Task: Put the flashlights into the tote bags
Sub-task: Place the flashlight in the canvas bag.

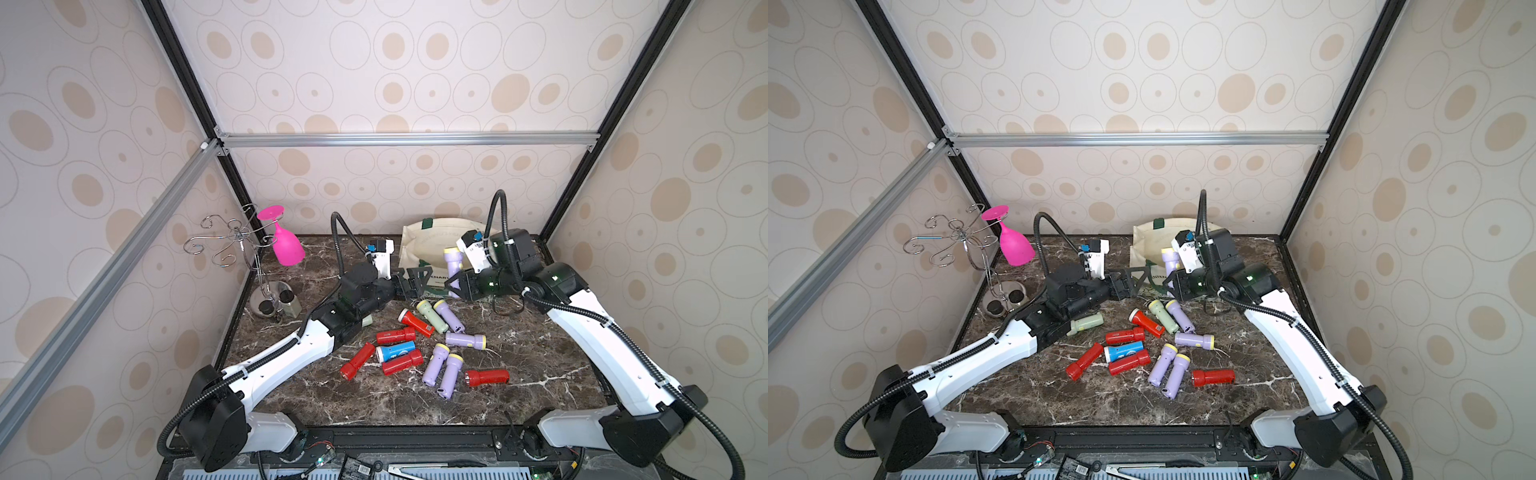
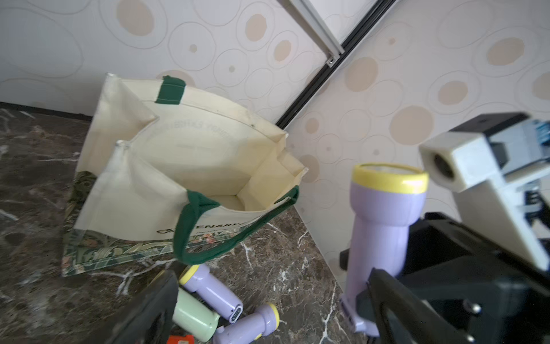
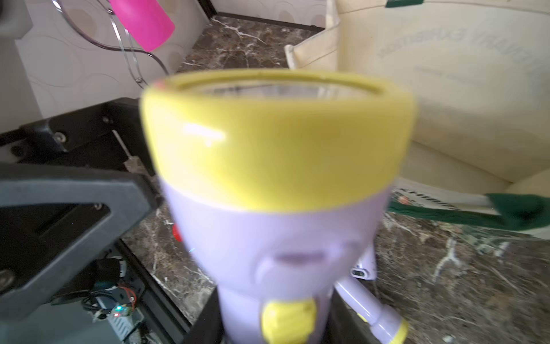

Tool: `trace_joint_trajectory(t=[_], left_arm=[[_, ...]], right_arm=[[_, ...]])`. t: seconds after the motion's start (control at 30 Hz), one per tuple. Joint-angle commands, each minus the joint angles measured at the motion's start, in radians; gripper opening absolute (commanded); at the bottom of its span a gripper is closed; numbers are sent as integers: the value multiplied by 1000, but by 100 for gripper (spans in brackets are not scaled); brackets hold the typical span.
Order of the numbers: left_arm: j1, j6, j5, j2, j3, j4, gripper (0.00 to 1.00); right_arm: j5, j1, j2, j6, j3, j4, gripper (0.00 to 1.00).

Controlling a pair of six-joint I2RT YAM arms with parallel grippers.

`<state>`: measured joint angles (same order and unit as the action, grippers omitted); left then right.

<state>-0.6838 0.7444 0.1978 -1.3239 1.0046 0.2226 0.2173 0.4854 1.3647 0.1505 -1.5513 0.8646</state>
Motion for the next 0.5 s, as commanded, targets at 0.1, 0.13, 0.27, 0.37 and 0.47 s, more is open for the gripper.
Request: trace_joint_trajectory(t=[0.1,0.13,0.27,0.37,0.47], left_arm=[[63,-71,108,17,0,-114,100],[68,-79,125,18,-4,-123,100],[74,-145,142,23,-21,-173,100],[76,-173,142,27,-23,-224,100],[80,-204,120,42,-25,-276,100]], right_arm=[[-200,-36,203,-113,-278,239,0],[-212,-41,236,-116,-320,257,0],[-298,-50,369,-129,-482,322,0],[-341,-63,464,-133,-585,361,0],[-351,-86,568,-131,-719,413,0]])
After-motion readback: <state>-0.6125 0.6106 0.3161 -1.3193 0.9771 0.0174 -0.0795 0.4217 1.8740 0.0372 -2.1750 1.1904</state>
